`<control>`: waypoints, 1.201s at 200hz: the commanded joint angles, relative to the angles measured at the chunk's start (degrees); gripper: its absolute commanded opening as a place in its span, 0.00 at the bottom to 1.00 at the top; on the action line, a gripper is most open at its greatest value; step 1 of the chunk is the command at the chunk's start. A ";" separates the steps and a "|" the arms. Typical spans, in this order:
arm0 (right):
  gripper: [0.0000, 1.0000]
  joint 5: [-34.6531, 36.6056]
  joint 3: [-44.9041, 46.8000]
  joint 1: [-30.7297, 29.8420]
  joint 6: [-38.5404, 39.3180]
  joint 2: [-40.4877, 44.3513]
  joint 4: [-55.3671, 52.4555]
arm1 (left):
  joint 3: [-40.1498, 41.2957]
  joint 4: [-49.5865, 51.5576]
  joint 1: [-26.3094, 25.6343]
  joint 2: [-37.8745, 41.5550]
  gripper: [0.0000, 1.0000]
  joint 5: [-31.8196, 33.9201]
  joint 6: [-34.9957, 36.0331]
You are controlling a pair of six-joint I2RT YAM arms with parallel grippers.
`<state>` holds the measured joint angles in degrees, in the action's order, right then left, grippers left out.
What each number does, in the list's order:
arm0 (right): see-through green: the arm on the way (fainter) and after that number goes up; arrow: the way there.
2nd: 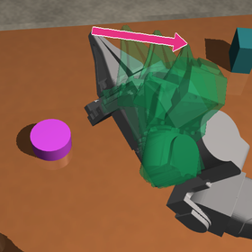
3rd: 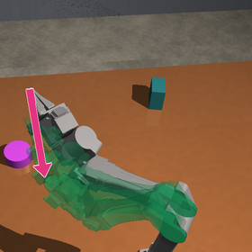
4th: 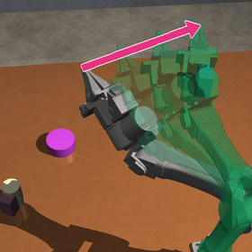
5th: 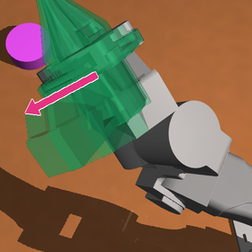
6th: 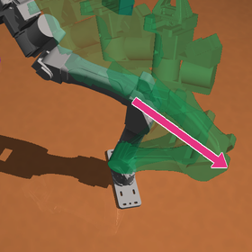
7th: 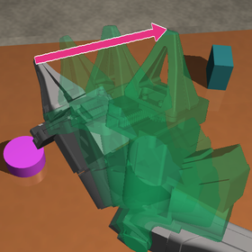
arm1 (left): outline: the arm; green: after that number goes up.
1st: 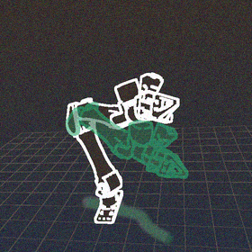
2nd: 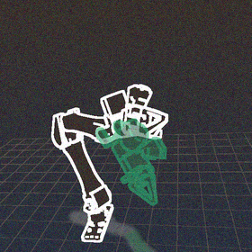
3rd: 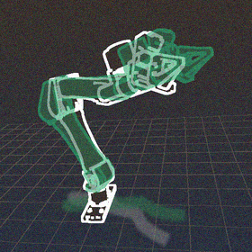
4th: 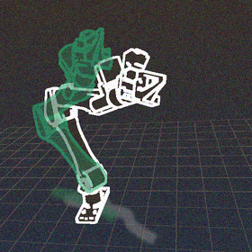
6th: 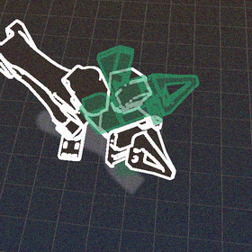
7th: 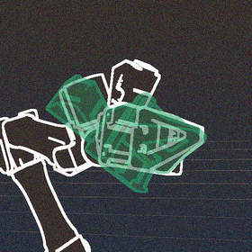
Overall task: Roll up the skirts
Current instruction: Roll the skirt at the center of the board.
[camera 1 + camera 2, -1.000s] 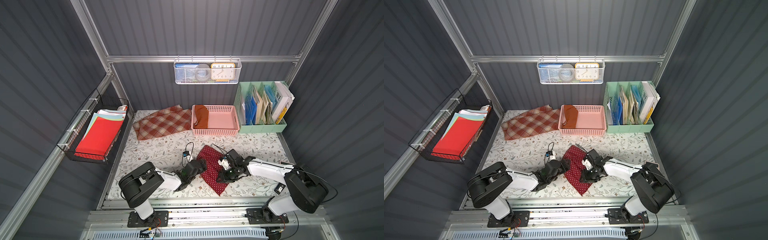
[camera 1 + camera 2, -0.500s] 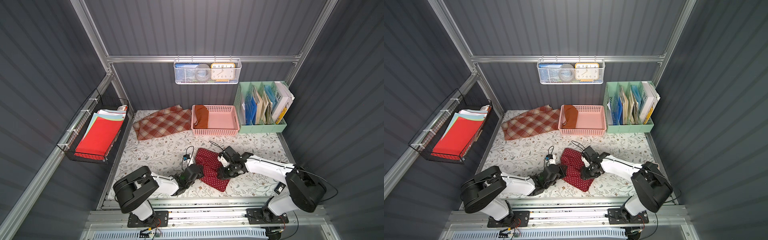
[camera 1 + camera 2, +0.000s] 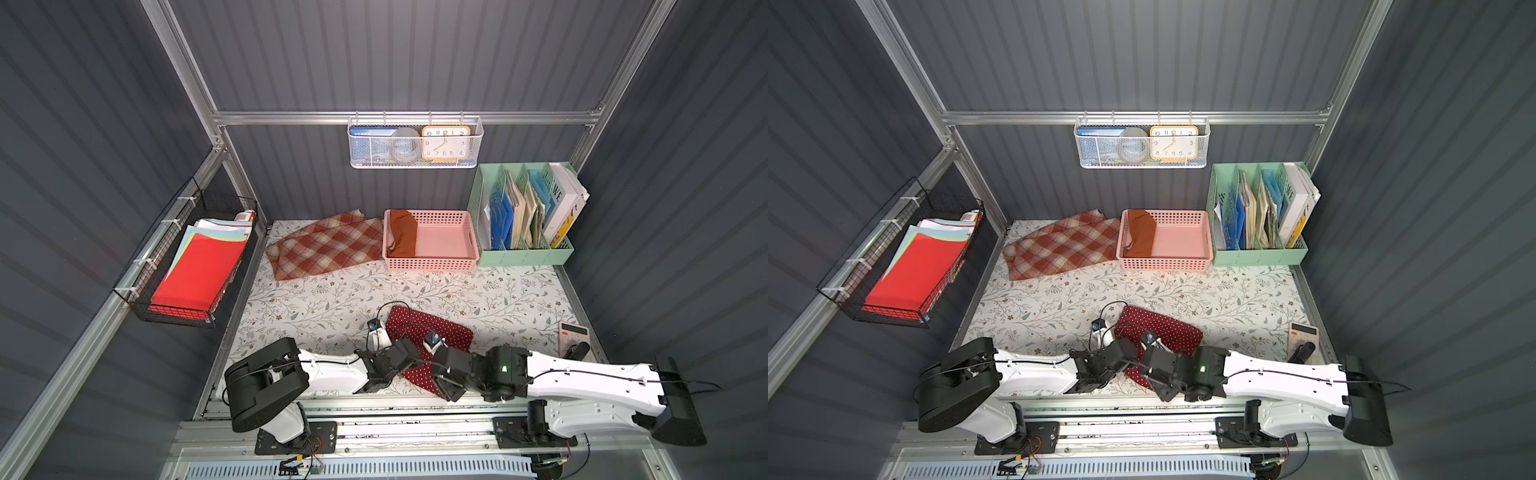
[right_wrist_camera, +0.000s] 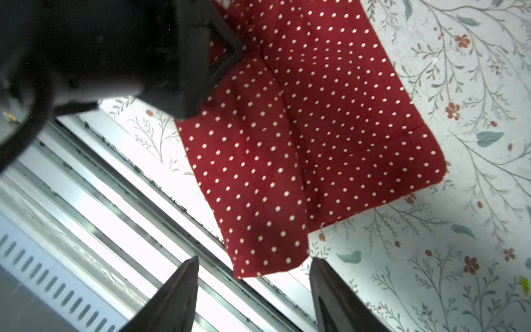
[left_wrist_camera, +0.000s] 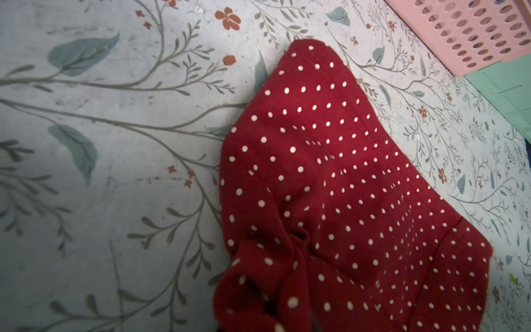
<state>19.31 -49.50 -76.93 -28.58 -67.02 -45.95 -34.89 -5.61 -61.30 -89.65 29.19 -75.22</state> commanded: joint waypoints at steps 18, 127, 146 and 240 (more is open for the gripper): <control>0.76 22.65 -1.90 -14.64 -9.57 -6.28 -8.28 | 0.72 3.09 2.32 -1.26 0.00 -3.19 0.05; 0.81 27.57 -7.73 -16.09 4.08 -23.83 -1.34 | 1.56 -5.65 10.05 -4.40 0.00 -16.13 4.58; 0.81 26.84 -9.29 -13.87 7.97 -27.35 0.43 | 2.10 -6.38 9.99 -4.11 0.00 -16.40 4.80; 0.82 26.27 -14.83 -8.18 14.85 -42.93 -0.04 | 2.90 -7.16 10.05 -2.66 0.00 -18.00 5.23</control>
<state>44.99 -63.09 -86.39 -16.01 -107.92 -45.84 -33.82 -16.36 -51.05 -91.96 14.90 -71.35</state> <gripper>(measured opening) 0.822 0.058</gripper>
